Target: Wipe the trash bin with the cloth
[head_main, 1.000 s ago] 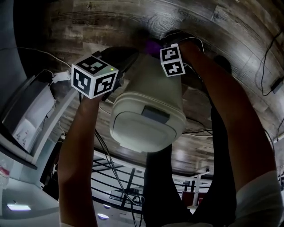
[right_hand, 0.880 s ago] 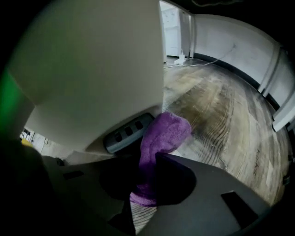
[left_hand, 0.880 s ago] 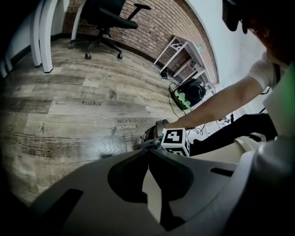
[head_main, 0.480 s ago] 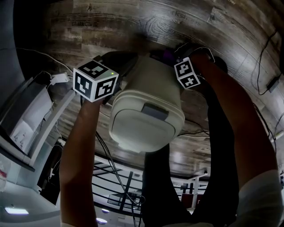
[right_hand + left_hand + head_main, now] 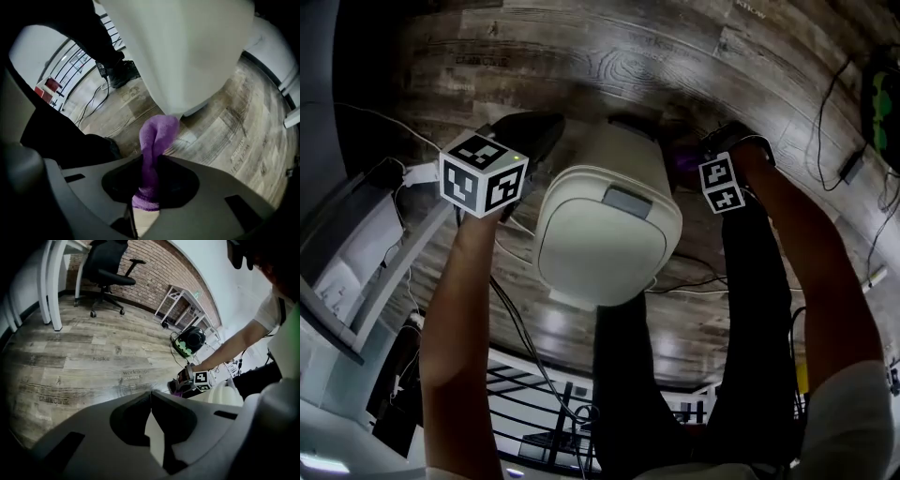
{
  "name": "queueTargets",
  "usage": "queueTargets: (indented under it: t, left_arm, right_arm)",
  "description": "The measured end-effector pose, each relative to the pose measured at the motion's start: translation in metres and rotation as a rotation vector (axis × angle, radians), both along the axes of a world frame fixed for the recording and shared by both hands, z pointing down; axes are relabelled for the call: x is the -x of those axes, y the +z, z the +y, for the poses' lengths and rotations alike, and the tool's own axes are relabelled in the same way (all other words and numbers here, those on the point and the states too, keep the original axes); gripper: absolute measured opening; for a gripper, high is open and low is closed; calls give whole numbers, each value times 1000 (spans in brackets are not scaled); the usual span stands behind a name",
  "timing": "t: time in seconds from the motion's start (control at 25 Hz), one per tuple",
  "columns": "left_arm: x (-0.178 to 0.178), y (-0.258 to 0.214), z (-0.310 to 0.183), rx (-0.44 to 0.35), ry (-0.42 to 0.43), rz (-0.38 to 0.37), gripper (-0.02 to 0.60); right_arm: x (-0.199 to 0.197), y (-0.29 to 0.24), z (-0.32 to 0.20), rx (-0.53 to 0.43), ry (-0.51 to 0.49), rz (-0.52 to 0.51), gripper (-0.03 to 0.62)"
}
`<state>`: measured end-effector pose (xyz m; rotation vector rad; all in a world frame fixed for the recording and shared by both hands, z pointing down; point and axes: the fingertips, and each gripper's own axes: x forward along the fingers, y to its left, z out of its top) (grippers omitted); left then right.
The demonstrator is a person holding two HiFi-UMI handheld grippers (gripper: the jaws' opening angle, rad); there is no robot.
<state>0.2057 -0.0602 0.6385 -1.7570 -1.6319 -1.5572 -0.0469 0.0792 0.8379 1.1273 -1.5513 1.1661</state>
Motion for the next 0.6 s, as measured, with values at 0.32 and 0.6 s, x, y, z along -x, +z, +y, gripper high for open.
queueTargets:
  t: [0.32, 0.6]
  left_arm:
    - [20, -108, -41, 138, -38, 58, 5]
    - [89, -202, -69, 187, 120, 50, 5]
  right_arm:
    - [-39, -101, 18, 59, 916, 18, 91]
    - [-7, -213, 10, -94, 1804, -116, 91]
